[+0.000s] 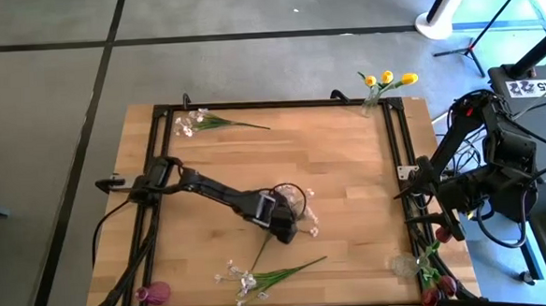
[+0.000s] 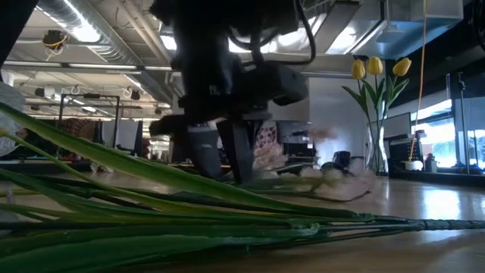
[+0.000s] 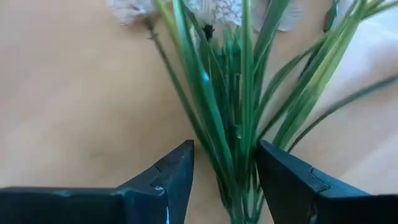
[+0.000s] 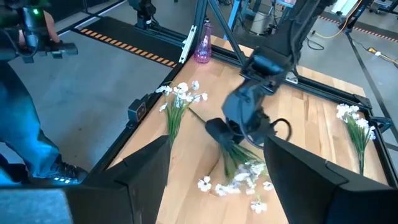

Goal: Sort flowers into vase by color
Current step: Put the center white flowers into the pink crystal vase

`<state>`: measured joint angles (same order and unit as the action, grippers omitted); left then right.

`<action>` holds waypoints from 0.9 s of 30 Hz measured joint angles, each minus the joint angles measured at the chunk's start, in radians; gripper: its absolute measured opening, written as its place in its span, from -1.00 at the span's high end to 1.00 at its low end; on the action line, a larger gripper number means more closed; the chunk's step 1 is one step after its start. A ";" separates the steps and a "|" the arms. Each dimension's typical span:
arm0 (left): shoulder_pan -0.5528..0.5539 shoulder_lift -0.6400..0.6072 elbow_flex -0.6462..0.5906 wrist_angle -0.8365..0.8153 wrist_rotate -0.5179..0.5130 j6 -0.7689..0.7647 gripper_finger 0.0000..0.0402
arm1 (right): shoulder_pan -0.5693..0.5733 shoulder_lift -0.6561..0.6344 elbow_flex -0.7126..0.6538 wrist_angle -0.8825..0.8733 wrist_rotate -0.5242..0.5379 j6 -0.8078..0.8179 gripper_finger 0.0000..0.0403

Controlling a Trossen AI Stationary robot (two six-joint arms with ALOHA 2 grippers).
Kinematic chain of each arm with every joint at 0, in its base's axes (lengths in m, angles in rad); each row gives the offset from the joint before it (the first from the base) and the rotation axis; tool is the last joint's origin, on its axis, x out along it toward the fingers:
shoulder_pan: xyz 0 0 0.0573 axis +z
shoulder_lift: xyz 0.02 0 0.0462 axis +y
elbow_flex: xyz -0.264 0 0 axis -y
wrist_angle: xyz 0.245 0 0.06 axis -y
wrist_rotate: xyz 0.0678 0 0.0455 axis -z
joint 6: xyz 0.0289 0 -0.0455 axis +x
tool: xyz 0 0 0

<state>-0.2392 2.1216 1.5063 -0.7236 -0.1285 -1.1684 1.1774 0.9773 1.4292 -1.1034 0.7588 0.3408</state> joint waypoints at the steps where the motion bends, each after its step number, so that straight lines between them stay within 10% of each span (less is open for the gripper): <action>1: -0.008 0.000 -0.012 0.028 -0.015 0.015 0.17 | 0.000 0.000 0.000 0.000 0.000 0.000 -0.29; 8: -0.031 -0.003 -0.032 0.040 -0.037 0.075 0.27 | 0.000 0.000 0.000 -0.005 -0.011 -0.011 -0.29; 15: -0.050 -0.022 -0.006 0.056 -0.133 0.199 0.88 | 0.000 0.000 0.000 0.001 -0.011 -0.109 -0.29; 27: -0.184 -0.517 -0.004 0.088 -0.383 0.693 0.99 | 0.000 0.012 0.000 0.058 0.091 -0.163 -0.29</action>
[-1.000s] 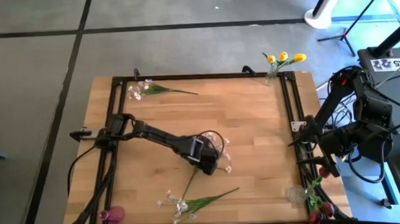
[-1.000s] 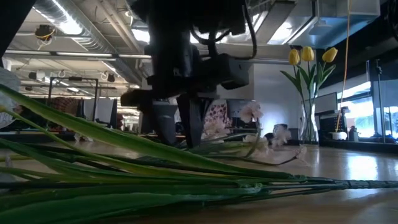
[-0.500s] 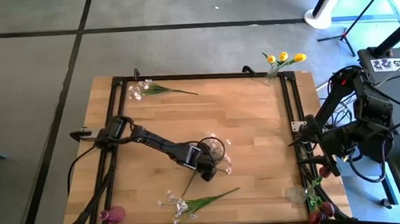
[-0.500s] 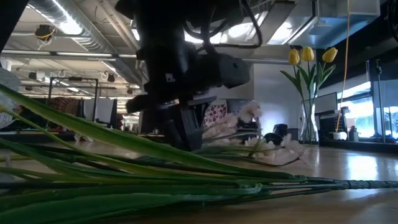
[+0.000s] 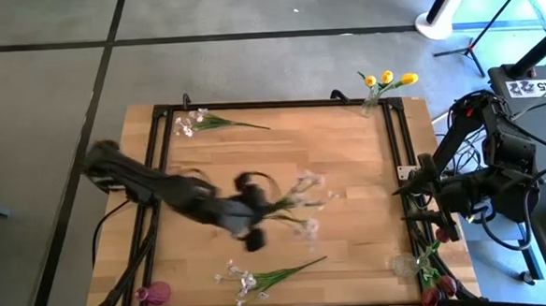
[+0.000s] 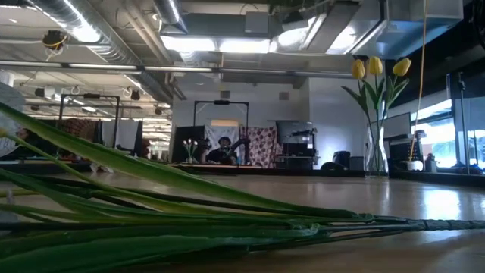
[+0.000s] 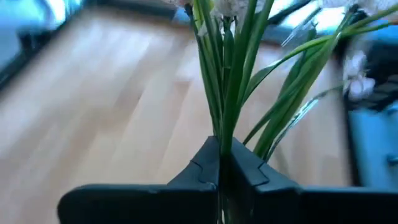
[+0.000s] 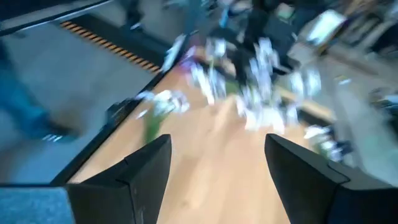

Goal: Sort flowers into vase by color
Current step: Put the center white flowers into the pink crystal vase

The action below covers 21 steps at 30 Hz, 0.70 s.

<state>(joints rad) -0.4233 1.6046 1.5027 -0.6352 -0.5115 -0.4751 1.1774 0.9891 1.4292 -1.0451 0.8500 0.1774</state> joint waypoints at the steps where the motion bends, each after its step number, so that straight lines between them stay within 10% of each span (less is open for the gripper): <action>1: -0.019 -0.055 -0.012 0.005 -0.003 0.030 0.99 | -0.002 0.005 0.000 0.025 0.045 -0.010 -0.29; 11: -0.231 -0.674 -0.378 0.279 0.198 0.192 0.99 | -0.117 0.019 0.000 0.268 0.330 -0.079 -0.29; 21: -0.346 -0.941 -0.670 0.702 0.545 0.277 1.00 | -0.249 0.039 0.000 0.282 0.396 0.024 -0.29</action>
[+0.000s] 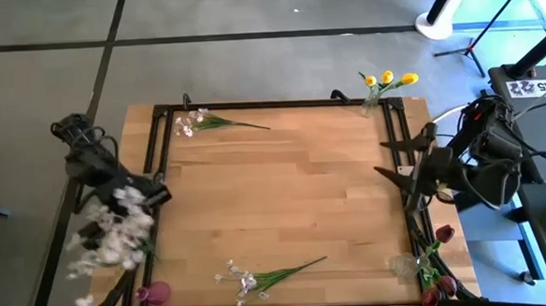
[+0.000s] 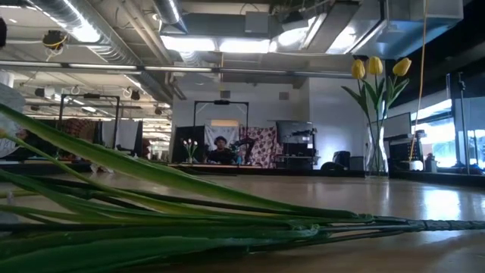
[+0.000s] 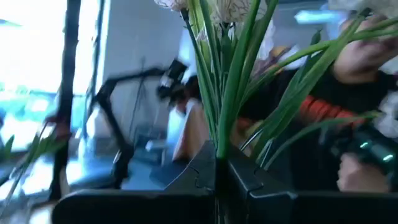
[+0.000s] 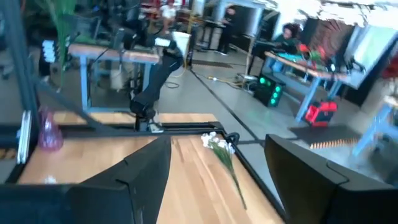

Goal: Sort flowers into vase by color
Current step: Put the center white flowers into the pink crystal vase

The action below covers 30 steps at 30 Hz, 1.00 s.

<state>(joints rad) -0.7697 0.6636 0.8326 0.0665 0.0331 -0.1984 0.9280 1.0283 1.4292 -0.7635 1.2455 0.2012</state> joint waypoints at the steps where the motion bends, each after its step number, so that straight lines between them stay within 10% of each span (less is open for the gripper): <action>1: -0.010 -0.021 -0.023 0.022 0.001 0.016 1.00 | -0.011 0.002 0.000 0.009 -0.004 0.016 -0.29; 30: -0.280 -0.079 -0.458 0.455 0.240 -0.033 1.00 | -0.240 0.063 0.000 0.029 -0.117 0.135 -0.29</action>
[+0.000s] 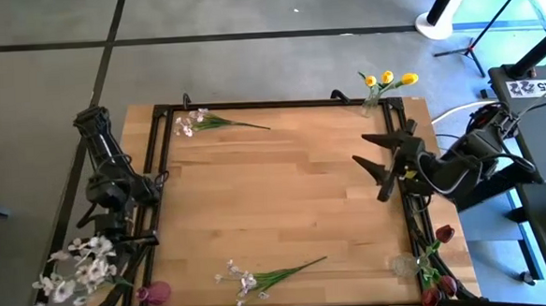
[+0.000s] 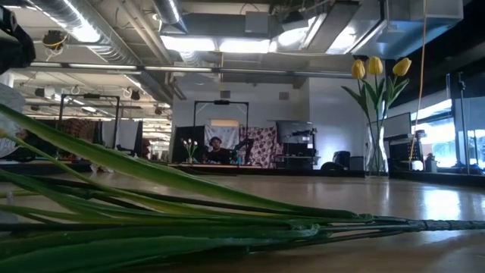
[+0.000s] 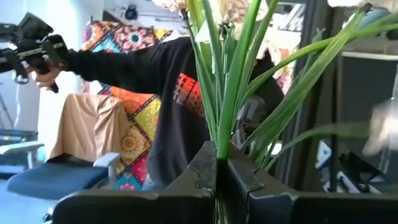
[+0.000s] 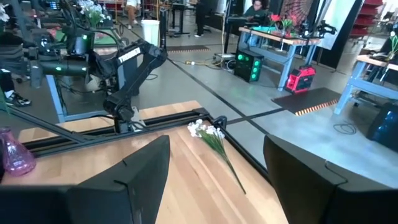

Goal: Sort flowers into vase by color
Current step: Put the center white flowers into the pink crystal vase

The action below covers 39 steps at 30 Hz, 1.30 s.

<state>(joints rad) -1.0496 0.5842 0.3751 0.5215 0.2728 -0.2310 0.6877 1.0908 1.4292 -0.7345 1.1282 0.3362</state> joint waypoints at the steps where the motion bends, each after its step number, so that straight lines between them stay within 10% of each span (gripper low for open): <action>1: 0.000 0.000 -0.008 0.013 0.000 -0.007 1.00 | -0.009 0.000 0.000 0.000 -0.008 0.000 -0.29; 39: -0.059 0.197 -0.015 0.118 -0.046 0.003 0.90 | -0.132 -0.003 0.000 -0.036 -0.151 0.034 -0.29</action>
<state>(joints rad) -1.1084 0.7807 0.3599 0.6399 0.2271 -0.2278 0.5556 1.0874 1.4292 -0.7701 0.9773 0.3702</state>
